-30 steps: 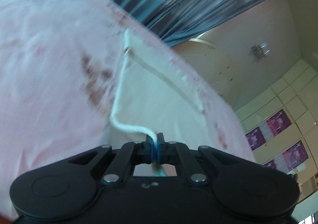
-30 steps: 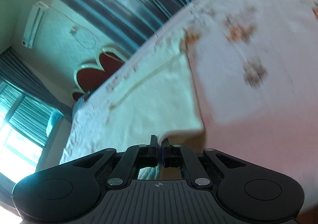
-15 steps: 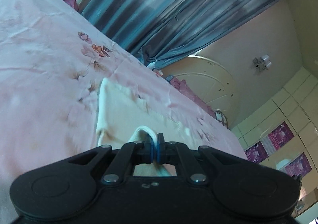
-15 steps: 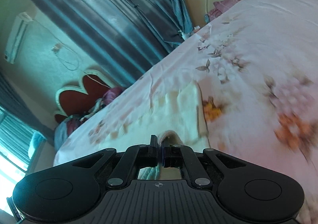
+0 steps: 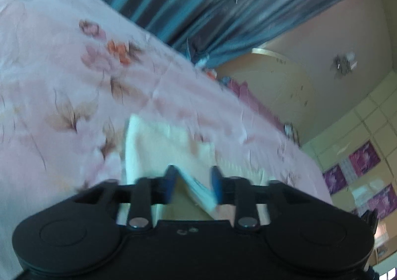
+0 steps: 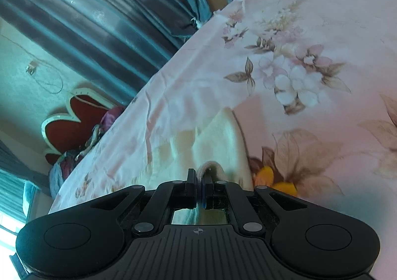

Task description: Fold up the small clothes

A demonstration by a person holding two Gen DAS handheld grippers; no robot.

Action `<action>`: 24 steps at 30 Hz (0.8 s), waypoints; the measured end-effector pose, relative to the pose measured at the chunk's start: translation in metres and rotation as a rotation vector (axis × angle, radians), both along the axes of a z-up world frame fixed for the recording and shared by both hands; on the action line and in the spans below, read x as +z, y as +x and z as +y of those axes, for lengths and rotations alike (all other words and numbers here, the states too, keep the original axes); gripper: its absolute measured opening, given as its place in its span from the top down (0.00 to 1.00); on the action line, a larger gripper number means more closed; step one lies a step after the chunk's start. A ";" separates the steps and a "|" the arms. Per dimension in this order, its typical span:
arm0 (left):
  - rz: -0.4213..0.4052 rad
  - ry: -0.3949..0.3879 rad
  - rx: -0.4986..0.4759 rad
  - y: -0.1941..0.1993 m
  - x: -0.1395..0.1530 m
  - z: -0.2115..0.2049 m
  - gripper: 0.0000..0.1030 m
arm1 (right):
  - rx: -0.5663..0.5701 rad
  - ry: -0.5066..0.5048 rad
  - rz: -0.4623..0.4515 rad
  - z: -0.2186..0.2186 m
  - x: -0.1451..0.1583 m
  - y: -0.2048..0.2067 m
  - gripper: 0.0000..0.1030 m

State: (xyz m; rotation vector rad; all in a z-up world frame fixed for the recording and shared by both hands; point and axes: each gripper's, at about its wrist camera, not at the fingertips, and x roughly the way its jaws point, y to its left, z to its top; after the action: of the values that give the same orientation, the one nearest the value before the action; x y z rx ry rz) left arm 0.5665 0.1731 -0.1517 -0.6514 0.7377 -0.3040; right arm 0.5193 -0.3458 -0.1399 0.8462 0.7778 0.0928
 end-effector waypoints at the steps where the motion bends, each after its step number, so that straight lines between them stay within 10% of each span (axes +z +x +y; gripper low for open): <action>1: -0.012 0.004 0.021 0.001 0.002 0.003 0.46 | -0.018 -0.013 -0.016 -0.001 0.003 0.000 0.69; 2: -0.023 0.011 0.036 0.002 0.004 0.007 0.44 | -0.044 -0.032 -0.041 -0.004 0.006 -0.002 0.41; 3: -0.031 0.015 0.027 0.004 0.005 0.010 0.45 | -0.052 -0.038 -0.067 -0.005 0.010 -0.003 0.37; 18: -0.100 0.422 -0.283 -0.016 0.007 -0.019 0.59 | 0.218 -0.321 -0.084 0.022 0.016 -0.017 0.38; 24: -0.091 0.479 -0.202 0.030 0.000 -0.036 0.59 | 0.202 -0.467 -0.071 0.047 0.004 0.016 0.38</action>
State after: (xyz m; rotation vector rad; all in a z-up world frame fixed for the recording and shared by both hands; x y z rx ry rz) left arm 0.5968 0.1368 -0.1515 -0.1084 0.7550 -0.3248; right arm 0.5358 -0.2984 -0.1362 0.3193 0.7757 0.1140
